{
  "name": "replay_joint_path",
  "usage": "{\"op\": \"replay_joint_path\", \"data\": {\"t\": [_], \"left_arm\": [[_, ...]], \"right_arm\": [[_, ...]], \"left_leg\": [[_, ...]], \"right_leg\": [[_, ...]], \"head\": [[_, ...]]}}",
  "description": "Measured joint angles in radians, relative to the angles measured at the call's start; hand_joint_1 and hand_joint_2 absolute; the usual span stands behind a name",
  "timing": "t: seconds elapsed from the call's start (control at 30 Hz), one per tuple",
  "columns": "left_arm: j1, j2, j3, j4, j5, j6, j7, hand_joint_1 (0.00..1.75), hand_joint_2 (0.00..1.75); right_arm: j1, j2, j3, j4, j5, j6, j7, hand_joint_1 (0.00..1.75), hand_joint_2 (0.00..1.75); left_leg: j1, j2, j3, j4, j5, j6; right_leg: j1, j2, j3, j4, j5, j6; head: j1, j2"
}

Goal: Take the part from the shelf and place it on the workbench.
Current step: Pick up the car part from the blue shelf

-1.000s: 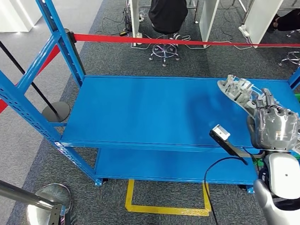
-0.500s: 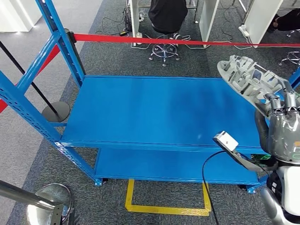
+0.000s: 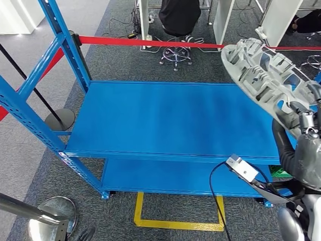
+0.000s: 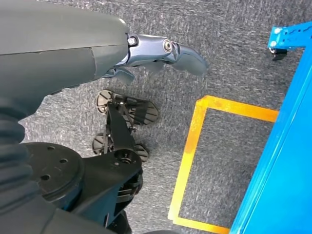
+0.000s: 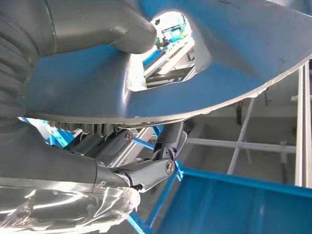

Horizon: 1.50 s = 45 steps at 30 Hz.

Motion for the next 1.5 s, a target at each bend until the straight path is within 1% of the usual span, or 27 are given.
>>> {"op": "replay_joint_path", "data": {"t": [0.13, 0.33, 0.43, 0.53, 0.63, 0.77, 0.83, 0.9, 0.93, 0.97, 1.0, 1.03, 1.07, 1.1, 1.13, 1.17, 1.23, 1.27, 1.43, 1.47, 1.5], "left_arm": [[0.000, 0.001, 0.000, 0.000, 0.000, 0.001, 0.003, 0.00, 1.75], [0.000, 0.001, 0.000, 0.001, 0.000, 0.004, 0.006, 0.00, 1.75], [0.001, 0.001, 0.000, 0.003, 0.008, -0.005, -0.006, 0.00, 1.75], [0.001, 0.002, 0.001, 0.009, 0.017, -0.012, -0.026, 0.00, 1.75], [0.002, 0.006, 0.001, 0.018, 0.017, 0.002, -0.024, 0.00, 1.75], [0.002, 0.019, 0.002, 0.029, 0.007, 0.010, 0.006, 0.00, 1.75], [0.004, 0.026, 0.002, 0.035, -0.001, 0.007, 0.014, 0.00, 1.75], [0.005, 0.030, 0.002, 0.039, -0.009, 0.001, 0.014, 0.00, 1.75], [0.005, 0.031, 0.002, 0.042, -0.013, -0.001, 0.013, 0.00, 1.75], [0.006, 0.033, 0.002, 0.045, -0.017, -0.002, 0.012, 0.00, 1.75], [0.006, 0.035, 0.002, 0.048, -0.021, -0.003, 0.010, 0.00, 1.75], [0.006, 0.037, 0.002, 0.050, -0.024, -0.003, 0.009, 0.00, 1.75], [0.006, 0.039, 0.002, 0.053, -0.028, -0.002, 0.008, 0.00, 1.75], [0.006, 0.040, 0.002, 0.057, -0.031, -0.001, 0.007, 0.00, 1.75], [0.007, 0.041, 0.001, 0.062, -0.034, 0.000, 0.007, 0.00, 1.75], [0.008, 0.042, 0.001, 0.066, -0.035, 0.002, 0.007, 0.00, 1.75], [0.009, 0.042, 0.001, 0.072, -0.036, 0.005, 0.007, 0.00, 1.75], [0.009, 0.043, 0.001, 0.073, -0.036, 0.006, 0.007, 0.00, 1.75], [0.009, 0.043, 0.001, 0.073, -0.037, 0.006, 0.007, 0.00, 1.75], [0.009, 0.043, 0.001, 0.073, -0.037, 0.007, 0.007, 0.00, 1.75], [0.009, 0.045, 0.001, 0.074, -0.037, 0.008, 0.007, 0.00, 1.75]], "right_arm": [[0.003, 0.020, -0.012, -0.011, -0.007, -0.005, 0.000, 1.75, 1.75], [0.010, 0.033, -0.021, -0.018, -0.018, -0.006, 0.000, 1.75, 1.75], [0.013, 0.042, -0.029, -0.027, -0.064, -0.007, -0.004, 1.75, 1.75], [0.027, 0.064, -0.054, -0.044, -0.175, -0.015, -0.042, 1.75, 1.75], [0.057, 0.107, -0.086, -0.073, -0.345, -0.013, -0.125, 1.75, 1.75], [0.092, 0.166, -0.135, -0.105, -0.580, 0.029, -0.226, 1.75, 1.75], [0.106, 0.185, -0.164, -0.116, -0.638, 0.046, -0.257, 1.75, 1.75], [0.123, 0.196, -0.193, -0.127, -0.661, 0.056, -0.281, 1.75, 1.75], [0.131, 0.200, -0.208, -0.132, -0.668, 0.059, -0.292, 1.75, 1.75], [0.141, 0.203, -0.223, -0.136, -0.675, 0.061, -0.301, 1.75, 1.75], [0.150, 0.206, -0.236, -0.139, -0.681, 0.063, -0.308, 1.75, 1.75], [0.161, 0.210, -0.249, -0.141, -0.687, 0.064, -0.315, 1.75, 1.75], [0.173, 0.212, -0.260, -0.142, -0.692, 0.065, -0.322, 1.75, 1.75], [0.185, 0.215, -0.270, -0.143, -0.697, 0.066, -0.328, 1.75, 1.75], [0.196, 0.217, -0.279, -0.143, -0.701, 0.067, -0.334, 1.75, 1.75], [0.204, 0.219, -0.286, -0.144, -0.705, 0.068, -0.340, 1.75, 1.75], [0.212, 0.221, -0.294, -0.145, -0.710, 0.070, -0.348, 1.75, 1.75], [0.213, 0.221, -0.295, -0.145, -0.711, 0.070, -0.349, 1.75, 1.75], [0.214, 0.222, -0.295, -0.145, -0.711, 0.071, -0.350, 1.75, 1.75], [0.214, 0.222, -0.296, -0.145, -0.711, 0.071, -0.350, 1.75, 1.75], [0.214, 0.222, -0.297, -0.146, -0.711, 0.072, -0.350, 1.75, 1.75]], "left_leg": [[0.000, 0.000, 0.000, 0.000, 0.000, 0.000], [0.000, 0.000, 0.000, 0.000, 0.000, 0.000], [0.000, 0.000, 0.000, 0.000, 0.000, 0.000], [0.000, 0.000, 0.000, 0.000, 0.000, 0.000], [0.000, 0.000, 0.000, 0.000, 0.000, 0.000], [-0.003, 0.000, -0.002, 0.005, -0.007, 0.008], [-0.004, 0.000, -0.002, 0.008, -0.004, 0.011], [-0.001, 0.001, -0.001, 0.002, 0.004, 0.017], [0.003, 0.002, 0.000, -0.002, 0.007, 0.021], [0.006, 0.003, 0.001, -0.006, 0.010, 0.023], [0.008, 0.005, 0.000, -0.007, 0.012, 0.025], [0.009, 0.005, -0.001, -0.007, 0.013, 0.025], [0.009, 0.006, -0.003, -0.007, 0.014, 0.025], [0.009, 0.006, -0.006, -0.007, 0.016, 0.023], [0.011, 0.006, -0.008, -0.006, 0.018, 0.021], [0.013, 0.005, -0.011, -0.005, 0.021, 0.017], [0.018, 0.004, -0.016, -0.002, 0.025, 0.011], [0.019, 0.004, -0.017, -0.001, 0.025, 0.009], [0.020, 0.004, -0.017, 0.000, 0.025, 0.009], [0.020, 0.003, -0.018, 0.001, 0.026, 0.007], [0.019, 0.003, -0.020, 0.003, 0.026, 0.004]], "right_leg": [[0.000, 0.000, 0.000, 0.000, 0.000, 0.000], [0.000, 0.000, 0.000, 0.000, 0.000, 0.000], [0.000, 0.000, 0.000, 0.000, 0.000, 0.000], [0.000, 0.000, 0.000, 0.000, 0.000, 0.000], [0.000, 0.000, -0.001, 0.000, 0.000, 0.000], [-0.004, 0.000, 0.000, -0.002, -0.002, 0.004], [-0.005, 0.000, 0.002, -0.003, 0.001, 0.009], [-0.004, 0.000, 0.001, -0.001, -0.001, 0.015], [-0.003, -0.001, -0.005, 0.014, -0.017, 0.017], [-0.003, -0.002, -0.019, 0.049, -0.045, 0.020], [-0.004, -0.003, -0.040, 0.105, -0.084, 0.022], [-0.005, -0.003, -0.066, 0.175, -0.124, 0.025], [-0.006, -0.004, -0.088, 0.239, -0.155, 0.028], [-0.007, -0.004, -0.098, 0.277, -0.168, 0.031], [-0.008, -0.004, -0.089, 0.277, -0.163, 0.034], [-0.011, -0.004, -0.059, 0.236, -0.140, 0.037], [-0.014, -0.004, 0.004, 0.137, -0.095, 0.041], [-0.015, -0.004, 0.021, 0.107, -0.083, 0.042], [-0.016, -0.004, 0.030, 0.094, -0.079, 0.043], [-0.017, -0.004, 0.039, 0.078, -0.075, 0.044], [-0.017, 0.000, 0.055, 0.054, -0.077, 0.047]], "head": [[0.000, 0.000], [0.000, 0.000], [0.000, 0.000], [0.000, 0.000], [0.000, 0.000], [0.000, 0.000], [-0.001, 0.000], [0.000, 0.000], [0.001, 0.000], [0.003, 0.000], [0.005, 0.000], [0.008, 0.000], [0.008, 0.000], [0.008, 0.000], [0.009, 0.000], [0.009, 0.000], [0.009, 0.000], [0.009, 0.000], [0.009, 0.000], [0.009, 0.000], [0.010, 0.000]]}}
